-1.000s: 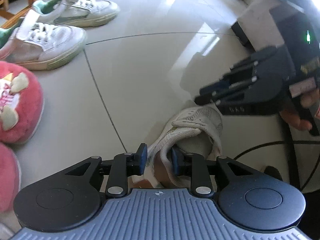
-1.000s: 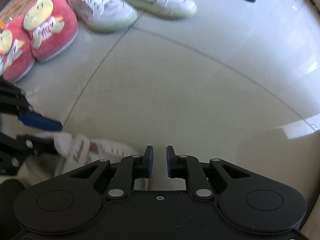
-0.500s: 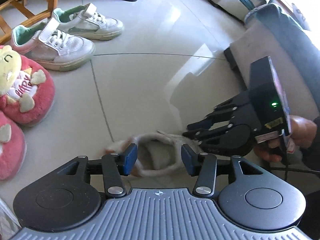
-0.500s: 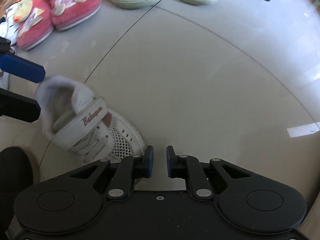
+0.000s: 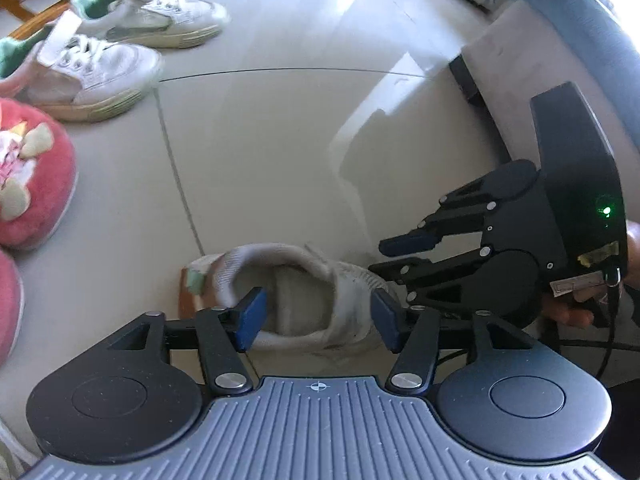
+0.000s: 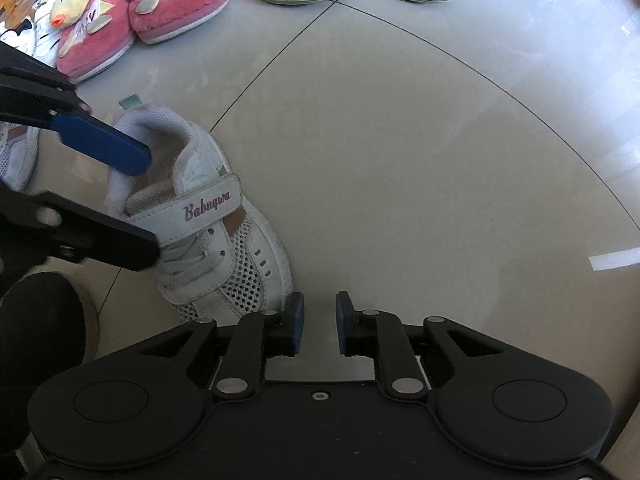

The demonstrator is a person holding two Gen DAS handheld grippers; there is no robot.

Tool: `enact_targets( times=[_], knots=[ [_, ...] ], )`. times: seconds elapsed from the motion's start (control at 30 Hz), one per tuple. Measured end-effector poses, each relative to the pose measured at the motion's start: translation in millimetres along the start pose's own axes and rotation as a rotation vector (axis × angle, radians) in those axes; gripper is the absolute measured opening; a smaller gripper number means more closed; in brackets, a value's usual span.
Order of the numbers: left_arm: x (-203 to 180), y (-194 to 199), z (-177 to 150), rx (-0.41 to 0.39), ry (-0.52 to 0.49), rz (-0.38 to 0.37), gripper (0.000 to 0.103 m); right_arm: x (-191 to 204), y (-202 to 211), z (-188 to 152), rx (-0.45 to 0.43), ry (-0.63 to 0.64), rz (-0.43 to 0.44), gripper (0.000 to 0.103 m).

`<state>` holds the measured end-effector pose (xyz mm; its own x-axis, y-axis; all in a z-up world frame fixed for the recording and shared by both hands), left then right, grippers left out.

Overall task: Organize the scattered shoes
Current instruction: 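Lift and carry the sneaker with the left gripper toward the slippers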

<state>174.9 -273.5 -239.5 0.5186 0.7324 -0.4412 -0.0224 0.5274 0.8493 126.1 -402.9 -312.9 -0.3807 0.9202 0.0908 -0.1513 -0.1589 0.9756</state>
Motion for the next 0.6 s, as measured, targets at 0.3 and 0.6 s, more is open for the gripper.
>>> enact_targets(
  times=[0.3,0.6],
  knots=[
    [2,-17,-3,0.055,0.044,0.016,0.061,-2,5,-1,-0.013,0.005,0.007,0.027],
    [2,-5,-11,0.019,0.033,0.05,0.022,-3,2,-2,-0.013,-0.006,0.005,0.029]
  ],
)
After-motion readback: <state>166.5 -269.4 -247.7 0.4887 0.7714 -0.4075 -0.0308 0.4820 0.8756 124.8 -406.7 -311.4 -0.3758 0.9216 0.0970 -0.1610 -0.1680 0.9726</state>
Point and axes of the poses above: each gripper's, at about its wrist camera, not at the fingertips, and y roughly against the way its jaws point, x to its left, z to its top, the point moved 6 cm from there along -y, roughly the way its jaws point
